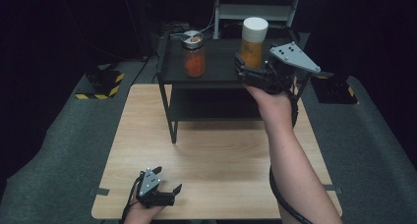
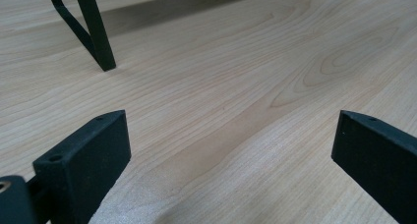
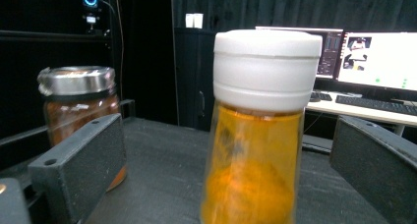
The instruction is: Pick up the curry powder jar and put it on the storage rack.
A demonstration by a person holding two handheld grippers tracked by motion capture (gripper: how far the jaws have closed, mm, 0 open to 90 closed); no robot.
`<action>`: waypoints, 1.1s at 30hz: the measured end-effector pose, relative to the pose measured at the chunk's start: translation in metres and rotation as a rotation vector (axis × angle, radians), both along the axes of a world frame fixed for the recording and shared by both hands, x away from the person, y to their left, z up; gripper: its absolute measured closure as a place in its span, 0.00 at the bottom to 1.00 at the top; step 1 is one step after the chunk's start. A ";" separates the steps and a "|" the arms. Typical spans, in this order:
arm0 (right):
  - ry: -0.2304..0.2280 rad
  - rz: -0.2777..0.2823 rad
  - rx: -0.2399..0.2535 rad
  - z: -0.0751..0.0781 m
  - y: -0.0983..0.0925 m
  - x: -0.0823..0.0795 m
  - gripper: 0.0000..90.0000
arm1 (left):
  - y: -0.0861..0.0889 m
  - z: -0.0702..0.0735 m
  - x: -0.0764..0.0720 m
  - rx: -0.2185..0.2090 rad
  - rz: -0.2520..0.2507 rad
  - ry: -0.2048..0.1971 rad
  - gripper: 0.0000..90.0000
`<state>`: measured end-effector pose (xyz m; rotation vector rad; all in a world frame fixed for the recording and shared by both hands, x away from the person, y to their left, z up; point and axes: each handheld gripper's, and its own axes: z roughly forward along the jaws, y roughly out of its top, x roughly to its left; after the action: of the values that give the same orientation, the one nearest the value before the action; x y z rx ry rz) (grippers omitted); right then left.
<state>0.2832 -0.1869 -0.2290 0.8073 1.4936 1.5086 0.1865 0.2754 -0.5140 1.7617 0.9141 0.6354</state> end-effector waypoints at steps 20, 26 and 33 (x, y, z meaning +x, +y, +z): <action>-0.012 0.046 -0.040 -0.036 -0.015 -0.030 0.00 | -0.001 0.000 0.000 0.004 -0.001 0.001 0.02; -0.009 0.054 -0.055 -0.052 -0.018 -0.035 0.00 | -0.002 0.001 0.000 0.012 -0.003 -0.001 0.02; -0.002 0.073 -0.063 -0.072 -0.024 -0.042 0.00 | -0.002 0.001 0.000 0.015 -0.005 0.000 0.02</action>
<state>0.2409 -0.2106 -0.3008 0.7216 1.5758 1.5072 0.1868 0.2733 -0.5128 1.7771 0.9067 0.6409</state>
